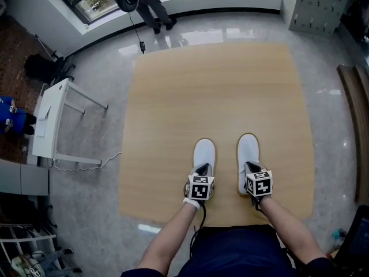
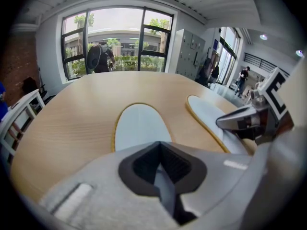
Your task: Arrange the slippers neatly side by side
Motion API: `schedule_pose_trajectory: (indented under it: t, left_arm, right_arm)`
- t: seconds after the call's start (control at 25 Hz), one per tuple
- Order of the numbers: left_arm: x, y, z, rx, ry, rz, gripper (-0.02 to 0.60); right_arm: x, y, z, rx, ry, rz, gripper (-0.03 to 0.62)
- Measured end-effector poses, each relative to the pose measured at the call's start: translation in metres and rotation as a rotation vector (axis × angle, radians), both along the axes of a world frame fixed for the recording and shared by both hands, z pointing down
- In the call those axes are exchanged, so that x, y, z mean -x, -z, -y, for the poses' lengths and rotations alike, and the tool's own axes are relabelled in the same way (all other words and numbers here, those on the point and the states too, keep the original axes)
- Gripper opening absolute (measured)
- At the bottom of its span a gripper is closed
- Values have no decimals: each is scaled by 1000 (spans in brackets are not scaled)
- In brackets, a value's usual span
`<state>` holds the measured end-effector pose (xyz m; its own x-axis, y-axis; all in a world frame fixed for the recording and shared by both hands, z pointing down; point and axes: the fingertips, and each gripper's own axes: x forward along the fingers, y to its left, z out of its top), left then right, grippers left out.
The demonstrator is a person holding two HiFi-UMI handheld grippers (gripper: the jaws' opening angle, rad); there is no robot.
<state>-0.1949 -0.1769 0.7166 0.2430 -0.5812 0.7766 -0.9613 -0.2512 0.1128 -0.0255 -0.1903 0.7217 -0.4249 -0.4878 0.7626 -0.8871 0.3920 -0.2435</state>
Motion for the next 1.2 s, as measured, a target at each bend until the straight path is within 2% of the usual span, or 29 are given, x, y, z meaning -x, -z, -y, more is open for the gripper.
schedule_pose_trajectory:
  t: [0.2,0.48,0.76,0.96,1.2]
  left_arm:
    - [-8,1,-7,-1,5,0,3]
    - [-23,2,-22,7,-18,-25,3]
    - [-28,9,-21,11,24,-54,3]
    - [-31,8,-34,27,58,-83,3]
    - [-39,15,-36,36,63,-116,3]
  right_arm:
    - [5,-6,-14,-10,-7,4,11]
    - [19,-1,-29,31,-36,54,11]
    - [25,5,-26,49,-40,75,11]
    - [35,1,-43,74,-44,93,11]
    - [38,3,-50,94,-70,123,11]
